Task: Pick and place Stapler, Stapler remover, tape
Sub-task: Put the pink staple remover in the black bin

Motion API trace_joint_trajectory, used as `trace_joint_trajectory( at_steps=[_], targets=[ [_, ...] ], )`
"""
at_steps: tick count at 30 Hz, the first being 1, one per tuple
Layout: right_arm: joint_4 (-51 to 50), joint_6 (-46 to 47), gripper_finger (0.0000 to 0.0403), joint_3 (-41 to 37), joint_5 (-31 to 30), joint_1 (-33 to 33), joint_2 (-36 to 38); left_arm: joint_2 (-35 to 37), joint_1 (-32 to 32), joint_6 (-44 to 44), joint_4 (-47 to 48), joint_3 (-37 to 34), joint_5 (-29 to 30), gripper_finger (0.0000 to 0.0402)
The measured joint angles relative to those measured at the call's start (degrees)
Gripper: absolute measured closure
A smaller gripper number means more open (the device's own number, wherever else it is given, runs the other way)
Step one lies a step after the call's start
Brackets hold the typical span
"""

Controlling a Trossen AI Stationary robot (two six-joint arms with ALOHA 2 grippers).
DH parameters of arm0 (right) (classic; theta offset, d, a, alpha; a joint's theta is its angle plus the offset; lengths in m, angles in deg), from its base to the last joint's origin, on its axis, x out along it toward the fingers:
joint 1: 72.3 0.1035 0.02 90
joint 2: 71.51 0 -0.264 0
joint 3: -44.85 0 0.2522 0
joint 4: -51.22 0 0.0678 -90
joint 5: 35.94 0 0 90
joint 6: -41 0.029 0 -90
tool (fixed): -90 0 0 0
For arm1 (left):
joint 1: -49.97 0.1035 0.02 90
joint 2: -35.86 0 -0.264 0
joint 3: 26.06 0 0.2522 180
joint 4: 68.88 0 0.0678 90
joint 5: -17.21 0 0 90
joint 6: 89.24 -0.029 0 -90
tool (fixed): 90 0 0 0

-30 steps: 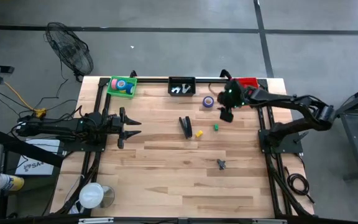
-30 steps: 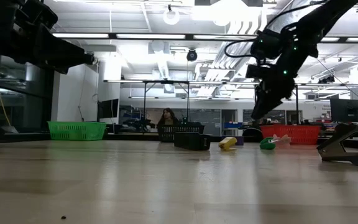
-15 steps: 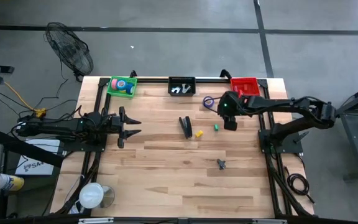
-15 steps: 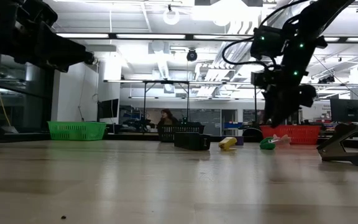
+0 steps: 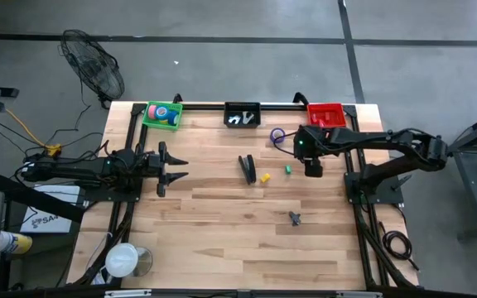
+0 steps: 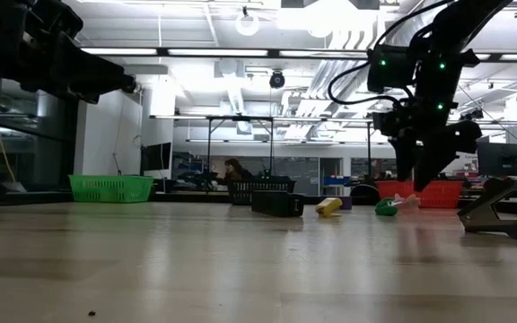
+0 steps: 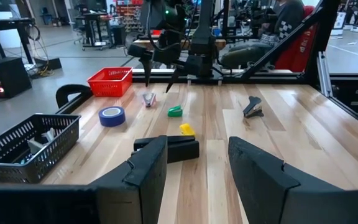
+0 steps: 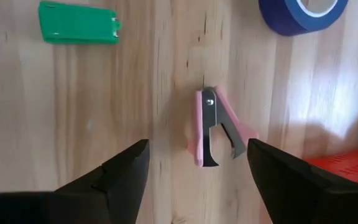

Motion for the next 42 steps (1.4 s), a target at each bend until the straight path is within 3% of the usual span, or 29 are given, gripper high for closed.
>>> trace_joint_trajectory(
  at_steps=[4, 18, 30, 42],
  targets=[
    [-1.3, -2.0, 0.0141, 1.1, -0.1, -1.0, -1.7, 0.0, 0.0, -0.1, 0.0, 0.0, 0.2, 0.0234],
    [-13.7, -9.2, 0.0141, 15.7, -1.4, -2.2, -16.2, 0.0, 0.0, -0.1, 0.6, 0.0, 0.7, 0.0234],
    [-13.3, -11.0, 0.0141, 16.5, -2.6, -4.0, -23.1, -0.1, 0.0, 1.6, 2.4, 0.0, -0.6, 0.0234],
    [-12.8, -11.0, 0.0143, 16.5, -0.9, -6.3, -23.8, -0.1, 0.0, 1.7, 2.4, 0.0, -0.6, 0.0234]
  ],
)
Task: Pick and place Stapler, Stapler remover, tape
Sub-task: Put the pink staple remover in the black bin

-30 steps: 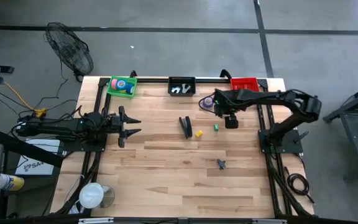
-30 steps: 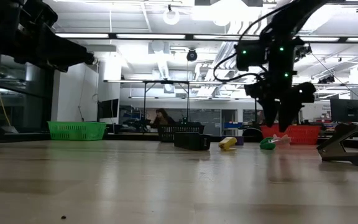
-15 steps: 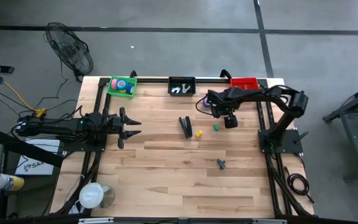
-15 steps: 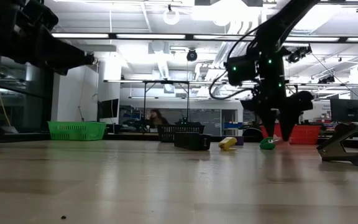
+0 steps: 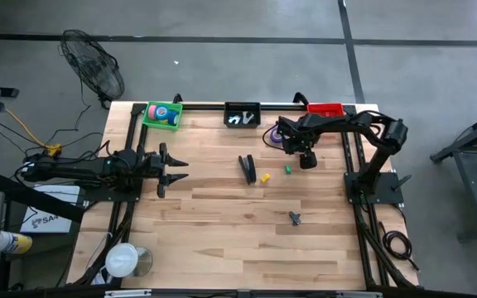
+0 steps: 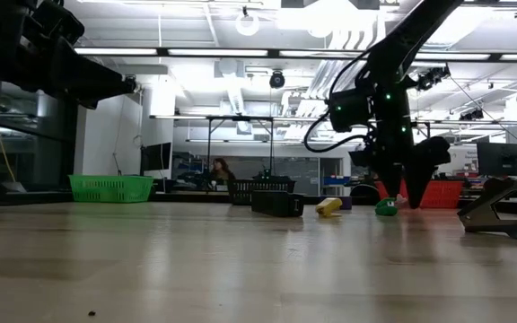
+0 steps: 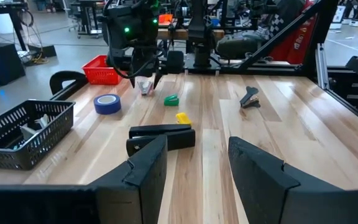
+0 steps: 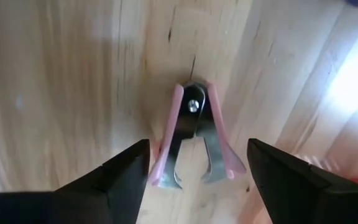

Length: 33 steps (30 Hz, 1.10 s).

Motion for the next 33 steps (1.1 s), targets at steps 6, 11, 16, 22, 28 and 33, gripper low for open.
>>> trace_joint_trajectory(
  at_steps=[6, 11, 16, 22, 28, 33],
  targets=[
    [1.8, 0.1, 0.0155, -1.4, 1.2, 0.0, 0.0, 0.0, 0.0, 0.0, 0.0, 0.0, -0.1, 0.0234],
    [2.3, 1.6, 0.0161, -3.2, 1.0, 0.0, 0.2, 0.0, 0.0, 0.1, 0.8, 0.0, -0.1, 0.0234],
    [2.2, 1.7, 0.0173, -3.5, 1.1, 0.0, 0.2, 0.0, 0.0, 0.1, 0.8, 0.0, -0.1, 0.0234],
    [1.8, 3.2, 0.0210, -3.6, 1.7, 0.0, 0.2, 0.0, 0.0, 0.2, 0.8, 0.0, -0.1, 0.0234],
    [1.6, 6.0, 0.0272, -3.7, 2.8, 0.2, 0.1, 0.0, 0.0, 0.7, 0.8, 0.0, 0.0, 0.0234],
    [1.9, 11.3, 0.0322, -3.7, 4.0, 0.9, 0.2, 0.0, 0.0, 0.7, 0.8, 0.0, 0.0, 0.0234]
  ],
)
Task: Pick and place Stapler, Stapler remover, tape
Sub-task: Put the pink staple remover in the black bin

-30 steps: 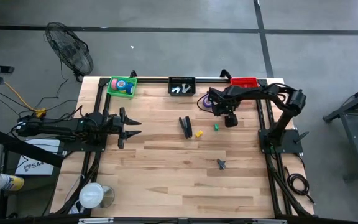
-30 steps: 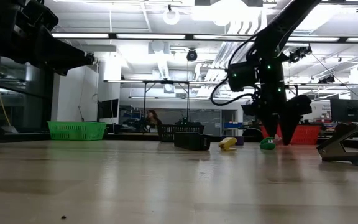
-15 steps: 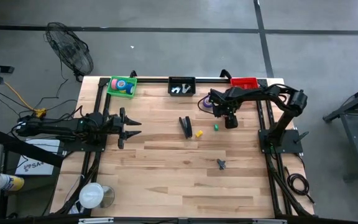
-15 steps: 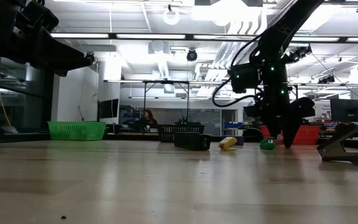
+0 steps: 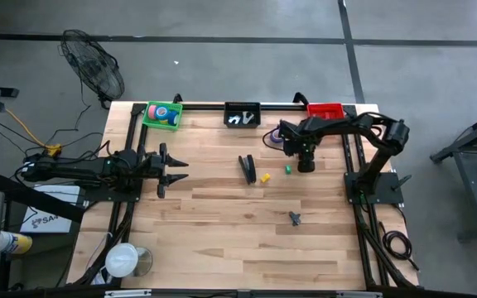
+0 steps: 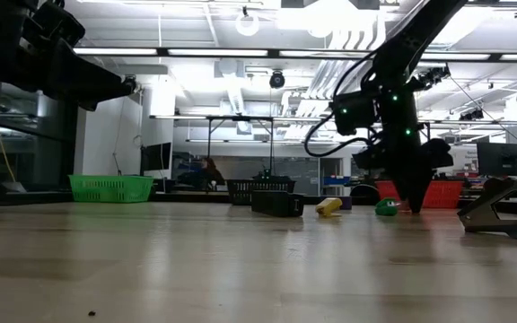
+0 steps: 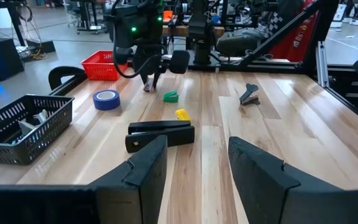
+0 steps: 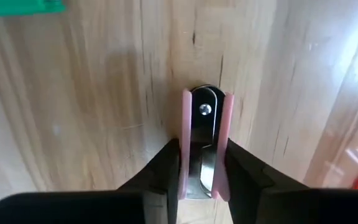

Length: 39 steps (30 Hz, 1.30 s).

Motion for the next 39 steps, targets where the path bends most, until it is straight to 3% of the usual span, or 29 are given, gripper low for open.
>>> trace_joint_trajectory(
  at_steps=[13, 25, 31, 39],
  targets=[
    [1.5, 12.7, 0.0322, 2.3, -2.2, 9.3, 7.4, 0.0, 0.0, 0.6, 0.0, 0.0, 1.0, 0.0234],
    [23.3, 17.7, 0.0322, 5.9, 0.4, 21.1, 8.7, 0.0, 0.0, 1.8, -0.9, 0.0, 1.2, 0.0234],
    [34.4, 17.8, 0.0322, 5.9, -2.7, 16.5, 8.7, 0.0, 0.0, 1.9, -1.9, 0.0, 1.2, 0.0234],
    [50.9, 26.7, 0.0322, 5.9, 0.8, 6.5, 6.4, 0.0, 0.0, 1.9, -3.2, 0.0, 1.2, 0.0234]
  ],
)
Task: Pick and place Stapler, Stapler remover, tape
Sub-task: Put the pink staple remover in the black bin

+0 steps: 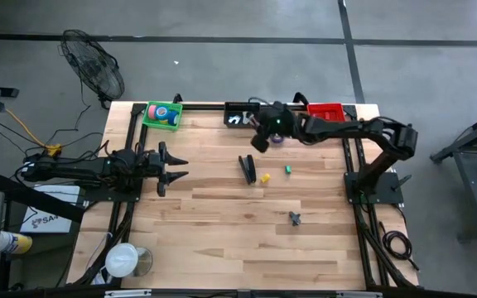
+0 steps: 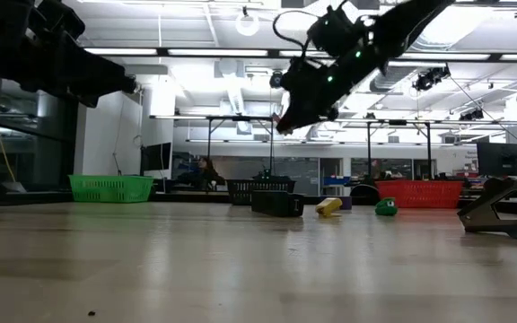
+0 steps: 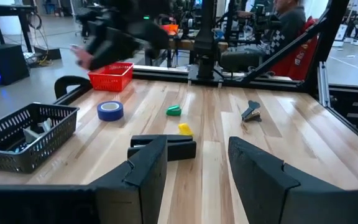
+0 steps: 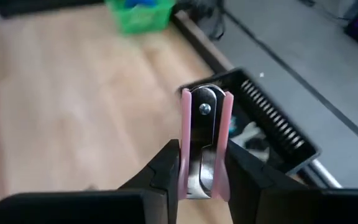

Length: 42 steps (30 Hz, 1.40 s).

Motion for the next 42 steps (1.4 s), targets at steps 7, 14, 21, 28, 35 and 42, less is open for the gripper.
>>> trace_joint_trajectory(
  at_steps=[7, 14, 21, 28, 35, 42],
  targets=[
    [12.5, 5.5, 0.0322, 0.0, 4.1, -7.0, -5.8, -0.6, 0.0, -0.4, 0.6, 0.0, 0.4, 0.0234],
    [12.1, 9.2, 0.0322, 3.8, 7.3, -10.5, -11.5, -0.9, 0.0, -0.4, 0.6, 0.0, 0.9, 0.0234],
    [-0.8, 9.8, 0.0322, 16.5, 7.8, -10.4, -19.2, -0.9, 0.0, -0.5, 0.6, 0.0, 0.9, 0.0234],
    [-17.0, 9.8, 0.0322, 28.7, 5.4, -10.5, -25.1, -0.9, 0.0, -0.5, 1.8, 0.0, 1.0, 0.0234],
    [-23.3, 10.1, 0.0322, 33.4, 4.5, -10.6, -27.8, -0.9, 0.0, -0.4, 2.4, 0.0, 1.0, 0.0234],
    [-25.1, 11.6, 0.0273, 33.0, 3.3, -10.6, -27.8, -0.9, 0.0, -0.4, 2.5, 0.0, 0.9, 0.0234]
  ],
)
